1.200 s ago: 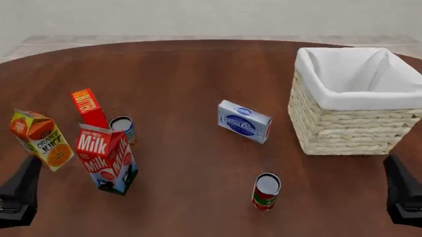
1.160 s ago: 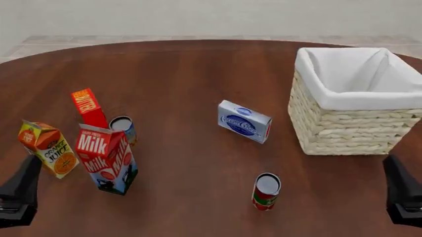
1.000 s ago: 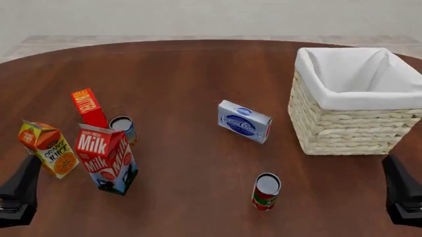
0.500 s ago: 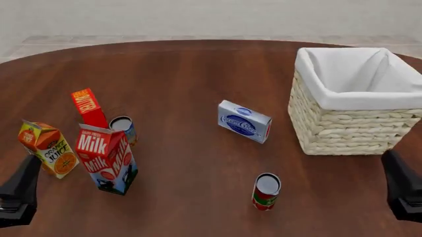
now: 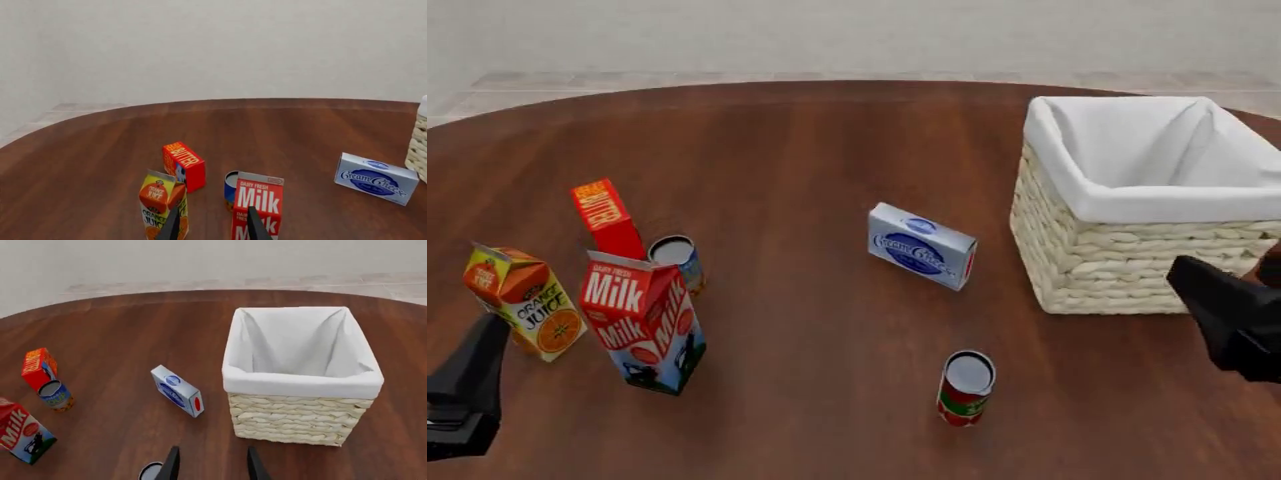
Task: Pick up the tomato sauce, and put it in the basket.
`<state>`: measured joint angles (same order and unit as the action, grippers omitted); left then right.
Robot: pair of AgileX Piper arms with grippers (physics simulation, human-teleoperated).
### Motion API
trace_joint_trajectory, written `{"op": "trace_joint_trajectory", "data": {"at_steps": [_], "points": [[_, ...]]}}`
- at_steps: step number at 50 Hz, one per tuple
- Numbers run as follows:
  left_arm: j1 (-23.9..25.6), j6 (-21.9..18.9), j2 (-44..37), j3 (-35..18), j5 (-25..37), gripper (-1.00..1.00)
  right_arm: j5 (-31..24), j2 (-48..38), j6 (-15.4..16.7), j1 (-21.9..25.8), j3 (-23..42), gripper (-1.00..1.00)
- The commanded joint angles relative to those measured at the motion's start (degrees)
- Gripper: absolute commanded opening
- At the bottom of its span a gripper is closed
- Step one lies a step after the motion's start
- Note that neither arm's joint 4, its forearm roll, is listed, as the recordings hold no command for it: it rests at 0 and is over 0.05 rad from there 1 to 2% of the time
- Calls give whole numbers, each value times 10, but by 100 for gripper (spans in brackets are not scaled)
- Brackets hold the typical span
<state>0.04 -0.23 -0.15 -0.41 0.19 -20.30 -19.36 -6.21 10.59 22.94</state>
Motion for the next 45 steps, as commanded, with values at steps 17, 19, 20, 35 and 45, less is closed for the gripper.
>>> {"op": "trace_joint_trajectory", "data": {"at_steps": [17,19,20,35,45], "points": [[0,-1,0,0,0,100,-191,-190,-7,87,219,100],[0,0,0,0,0,100,-193,-205,-13,92,220,100],[0,0,0,0,1,100,-191,-209,-12,92,220,100],[0,-1,0,-2,1,100,-174,-272,-59,134,204,100],[0,-1,0,0,0,100,-168,-300,-83,157,200,100]]}}
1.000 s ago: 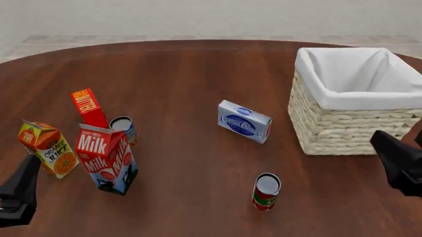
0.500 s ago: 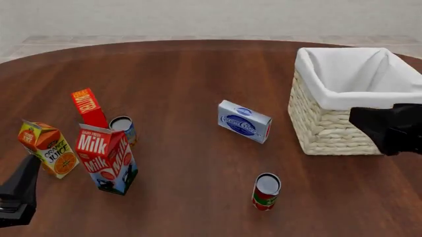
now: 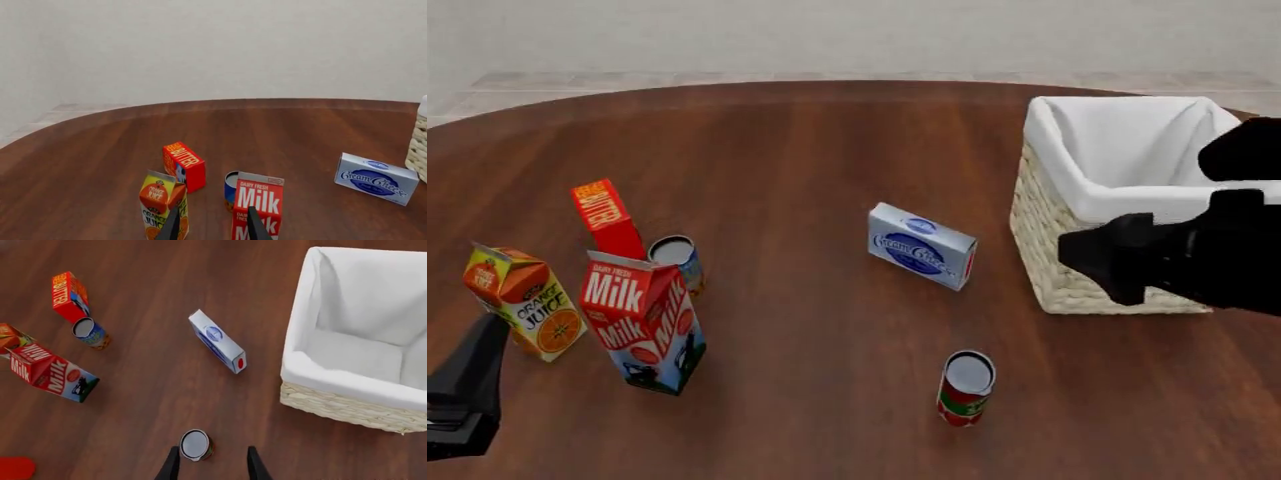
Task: Pick up the tomato sauce, and put it in the basket.
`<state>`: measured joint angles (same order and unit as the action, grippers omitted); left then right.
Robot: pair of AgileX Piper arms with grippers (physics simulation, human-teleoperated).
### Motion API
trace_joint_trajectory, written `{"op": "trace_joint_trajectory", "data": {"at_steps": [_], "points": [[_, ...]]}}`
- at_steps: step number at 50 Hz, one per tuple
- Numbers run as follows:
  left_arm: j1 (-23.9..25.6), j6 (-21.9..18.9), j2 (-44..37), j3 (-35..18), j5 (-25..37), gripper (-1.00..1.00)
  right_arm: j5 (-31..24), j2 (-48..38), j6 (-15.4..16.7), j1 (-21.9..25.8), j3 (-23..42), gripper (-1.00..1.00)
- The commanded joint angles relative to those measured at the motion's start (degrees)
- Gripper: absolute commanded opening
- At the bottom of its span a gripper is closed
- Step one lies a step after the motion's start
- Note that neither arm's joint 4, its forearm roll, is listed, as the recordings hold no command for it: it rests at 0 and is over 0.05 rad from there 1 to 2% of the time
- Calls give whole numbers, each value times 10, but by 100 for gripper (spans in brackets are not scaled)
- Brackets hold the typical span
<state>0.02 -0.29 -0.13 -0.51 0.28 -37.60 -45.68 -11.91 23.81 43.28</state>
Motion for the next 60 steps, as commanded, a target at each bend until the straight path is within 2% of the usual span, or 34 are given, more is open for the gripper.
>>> {"op": "trace_joint_trajectory", "data": {"at_steps": [1,15,23,60], "points": [[0,0,0,1,-1,100,7,-39,-28,26,-4,100],[0,0,-1,2,-2,100,24,-75,-61,42,-19,100],[0,0,-1,0,0,100,39,-94,-58,41,-27,100],[0,0,-1,1,-2,100,130,-185,-97,65,-86,100]]}}
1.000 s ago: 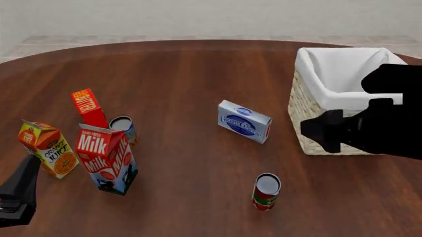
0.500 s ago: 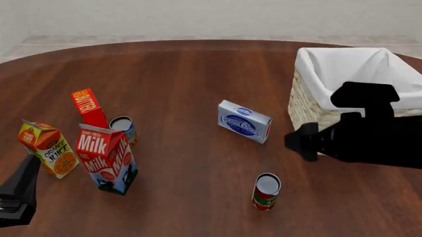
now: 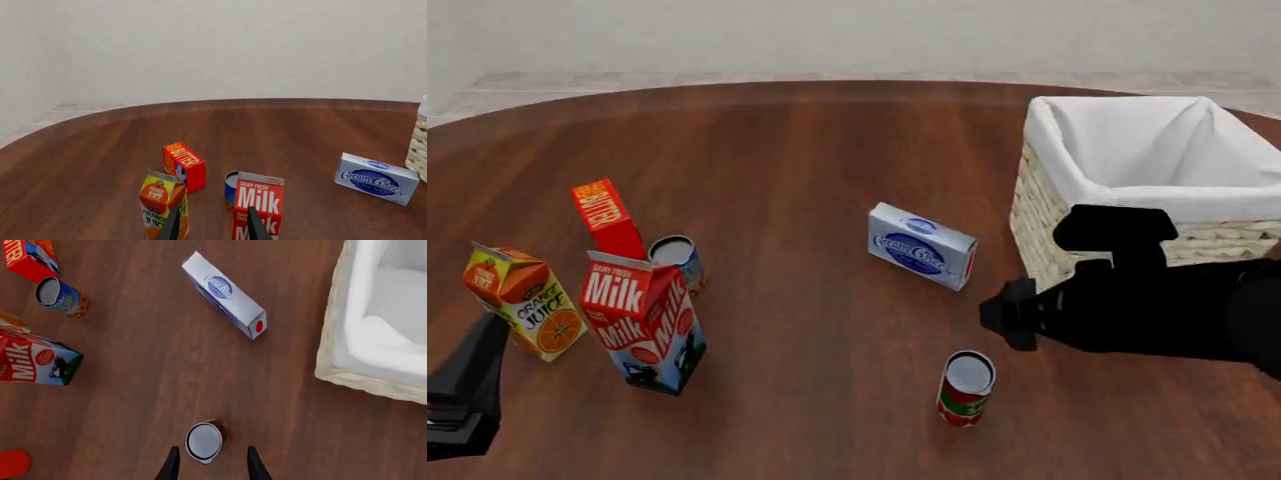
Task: Pick up the tomato sauce, and put it in the basket.
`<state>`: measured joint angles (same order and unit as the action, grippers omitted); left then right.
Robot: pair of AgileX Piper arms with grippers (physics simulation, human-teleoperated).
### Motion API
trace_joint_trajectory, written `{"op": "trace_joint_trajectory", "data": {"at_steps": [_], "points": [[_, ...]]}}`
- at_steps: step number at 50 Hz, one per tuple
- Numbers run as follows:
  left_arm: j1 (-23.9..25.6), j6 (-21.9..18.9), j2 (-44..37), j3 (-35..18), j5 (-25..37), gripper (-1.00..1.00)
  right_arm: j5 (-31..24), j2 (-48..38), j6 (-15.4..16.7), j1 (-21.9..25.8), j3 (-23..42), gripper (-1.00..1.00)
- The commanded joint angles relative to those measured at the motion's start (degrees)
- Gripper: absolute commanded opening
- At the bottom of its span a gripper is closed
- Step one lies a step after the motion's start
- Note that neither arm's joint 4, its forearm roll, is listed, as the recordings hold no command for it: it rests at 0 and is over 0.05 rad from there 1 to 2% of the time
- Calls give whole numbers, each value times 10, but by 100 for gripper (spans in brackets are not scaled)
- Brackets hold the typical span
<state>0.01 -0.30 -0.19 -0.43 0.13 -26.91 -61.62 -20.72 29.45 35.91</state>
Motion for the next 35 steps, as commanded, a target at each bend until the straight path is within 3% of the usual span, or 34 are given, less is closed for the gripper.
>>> {"op": "trace_joint_trajectory", "data": {"at_steps": [1,35], "points": [[0,0,0,0,-1,100,25,-27,-10,10,-13,100],[0,0,0,0,0,100,90,-97,-43,40,-34,100]]}}
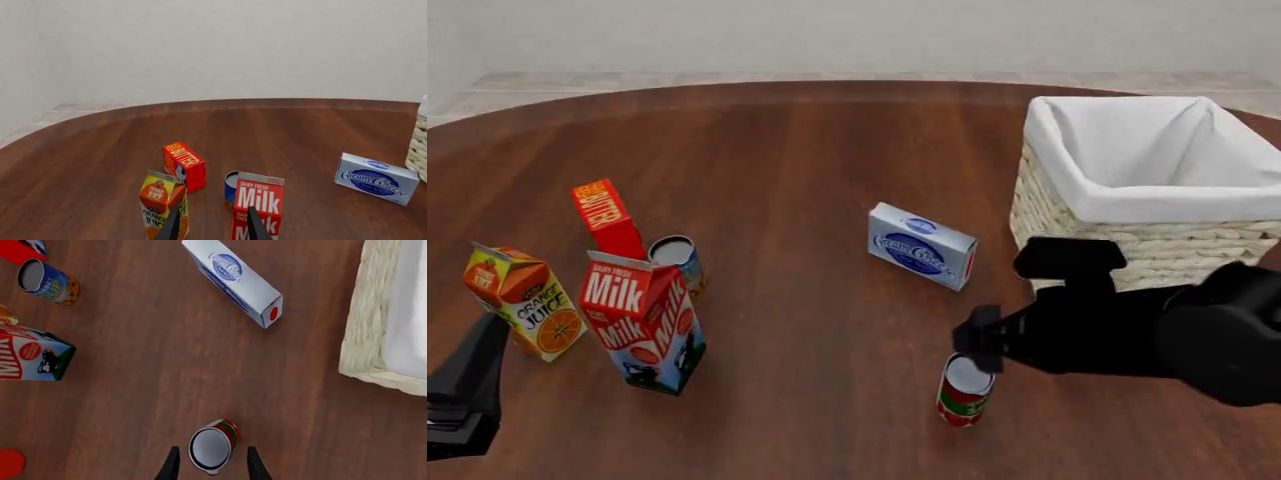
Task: Pick up the tomato sauce, and put it in the basket.
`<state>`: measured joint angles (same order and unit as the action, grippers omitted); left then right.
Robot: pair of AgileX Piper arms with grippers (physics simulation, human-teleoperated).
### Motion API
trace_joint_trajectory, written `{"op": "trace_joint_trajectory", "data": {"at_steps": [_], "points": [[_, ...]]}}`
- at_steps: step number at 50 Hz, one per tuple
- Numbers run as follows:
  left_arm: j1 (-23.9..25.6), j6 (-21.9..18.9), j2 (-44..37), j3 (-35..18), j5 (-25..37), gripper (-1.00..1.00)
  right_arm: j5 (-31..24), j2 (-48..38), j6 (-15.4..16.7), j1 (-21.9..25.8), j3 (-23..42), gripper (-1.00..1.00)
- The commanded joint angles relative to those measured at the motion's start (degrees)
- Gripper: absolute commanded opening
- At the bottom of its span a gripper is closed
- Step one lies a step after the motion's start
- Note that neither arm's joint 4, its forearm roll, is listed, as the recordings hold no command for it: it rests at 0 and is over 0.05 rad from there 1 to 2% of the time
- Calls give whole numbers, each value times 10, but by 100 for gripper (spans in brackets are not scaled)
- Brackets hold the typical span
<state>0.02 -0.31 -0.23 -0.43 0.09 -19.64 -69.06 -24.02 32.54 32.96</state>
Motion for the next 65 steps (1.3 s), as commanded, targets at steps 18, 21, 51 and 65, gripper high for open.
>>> {"op": "trace_joint_trajectory", "data": {"at_steps": [18,21,51,65], "points": [[0,0,0,0,0,100,40,-49,-19,16,-13,100],[0,0,0,0,0,100,48,-55,-23,18,-18,100],[0,0,0,0,0,100,85,-98,-43,35,-39,100],[0,0,0,0,0,100,99,-114,-48,38,-44,100]]}}
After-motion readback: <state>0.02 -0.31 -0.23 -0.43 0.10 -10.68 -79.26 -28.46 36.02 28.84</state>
